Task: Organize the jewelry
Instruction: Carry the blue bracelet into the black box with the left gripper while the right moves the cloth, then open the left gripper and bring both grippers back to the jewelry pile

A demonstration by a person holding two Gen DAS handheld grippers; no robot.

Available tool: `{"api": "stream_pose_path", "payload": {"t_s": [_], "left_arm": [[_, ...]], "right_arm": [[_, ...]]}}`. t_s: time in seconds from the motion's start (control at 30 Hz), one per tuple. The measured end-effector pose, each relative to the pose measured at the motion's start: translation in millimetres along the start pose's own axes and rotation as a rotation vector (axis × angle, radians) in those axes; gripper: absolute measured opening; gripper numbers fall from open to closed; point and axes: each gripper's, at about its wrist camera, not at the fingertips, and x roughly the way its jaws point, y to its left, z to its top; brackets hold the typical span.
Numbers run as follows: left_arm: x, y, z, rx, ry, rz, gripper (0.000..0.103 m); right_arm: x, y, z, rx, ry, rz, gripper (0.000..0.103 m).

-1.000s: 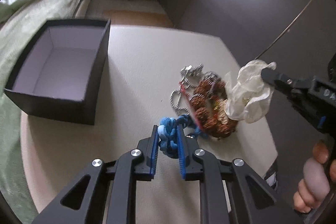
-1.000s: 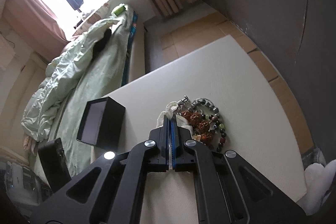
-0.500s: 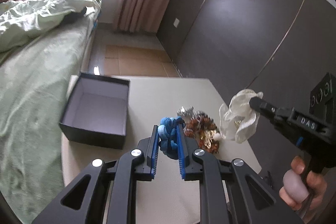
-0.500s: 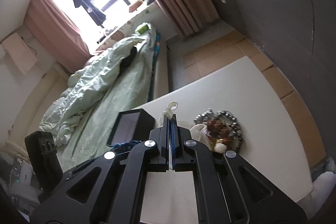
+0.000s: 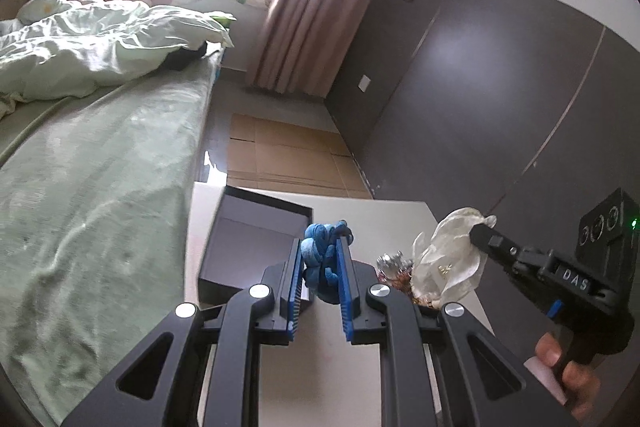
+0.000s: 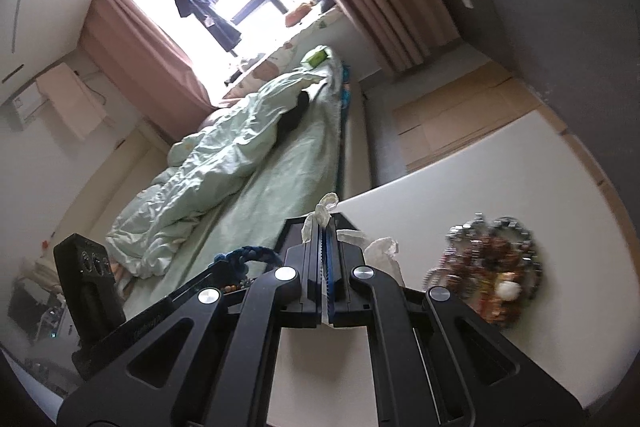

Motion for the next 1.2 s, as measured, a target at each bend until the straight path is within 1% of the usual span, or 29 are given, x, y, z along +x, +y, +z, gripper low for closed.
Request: {"api": "stream_pose_path", "payload": {"t_s": [0.17,0.33,0.57,0.6,0.63,0.67,0.7,0.73,0.77,0.8,0.87,0.97,1.0,1.03,1.07,1.1,1.13,1.2], "left_arm": [[-3.5,17.2,7.5,-0.032,-0.013,0.009,0.014],[-4.7,31.8,12.7,-0.057,-0.021,0.014,0.014],[0.5,48.9,23.2,-0.088,-0.027,0.019,0.014],[2.0,50.7,24.4,-0.092,-0.026,0.019,0.014],[3.4,52.6,25.3,-0.098,-0.024,0.019,0.014],[4.5,53.8,25.8,-0.104,-0.022,0.019,0.014],[5.8,55.2,26.2,-0.112,-0.019,0.018,0.014],[7.2,56.1,26.4,-0.118,-0.016,0.015,0.014],[8.3,56.6,26.4,-0.121,-0.014,0.014,0.014],[10.6,56.3,25.7,-0.125,-0.007,0.011,0.014],[16.1,56.3,24.6,-0.128,0.008,0.004,0.014],[27.2,50.8,21.9,-0.121,0.034,-0.008,0.016],[29.9,48.6,20.8,-0.121,0.039,-0.013,0.02],[32.6,46.7,19.5,-0.123,0.044,-0.014,0.044],[34.4,44.7,18.6,-0.127,0.047,-0.004,0.063],[32.5,42.9,17.6,-0.131,0.028,0.011,0.094],[26.2,40.9,15.8,-0.128,-0.019,0.019,0.093],[21.9,36.4,16.2,-0.111,-0.031,0.033,0.093]], "right_arm": [[31.2,11.9,-2.9,0.003,0.035,0.07,0.003],[54.3,20.2,-6.3,0.002,0.061,0.117,0.003],[90.6,23.9,-9.9,0.035,0.111,0.175,0.003],[96.8,24.9,-10.3,0.034,0.123,0.175,0.004],[104.9,26.0,-10.9,0.031,0.148,0.17,0.007],[114.2,25.7,-11.9,0.034,0.187,0.163,0.009],[119.5,23.8,-13.3,0.042,0.217,0.15,0.029],[124.5,20.5,-14.8,0.056,0.243,0.118,0.064],[124.2,18.1,-16.8,0.065,0.236,0.092,0.08],[119.5,15.1,-16.8,0.074,0.208,0.077,0.094],[110.4,12.0,-12.6,0.069,0.188,0.068,0.094],[94.9,8.6,-8.9,0.054,0.154,0.032,0.094],[89.6,6.7,-8.1,0.055,0.146,0.021,0.094],[85.2,4.5,-7.8,0.058,0.141,0.008,0.094],[81.2,2.4,-7.5,0.059,0.138,-0.005,0.094],[76.7,0.7,-6.7,0.06,0.132,-0.018,0.094],[72.7,-0.8,-5.7,0.06,0.128,-0.031,0.094],[64.8,-3.1,-3.6,0.06,0.12,-0.053,0.094]]}}
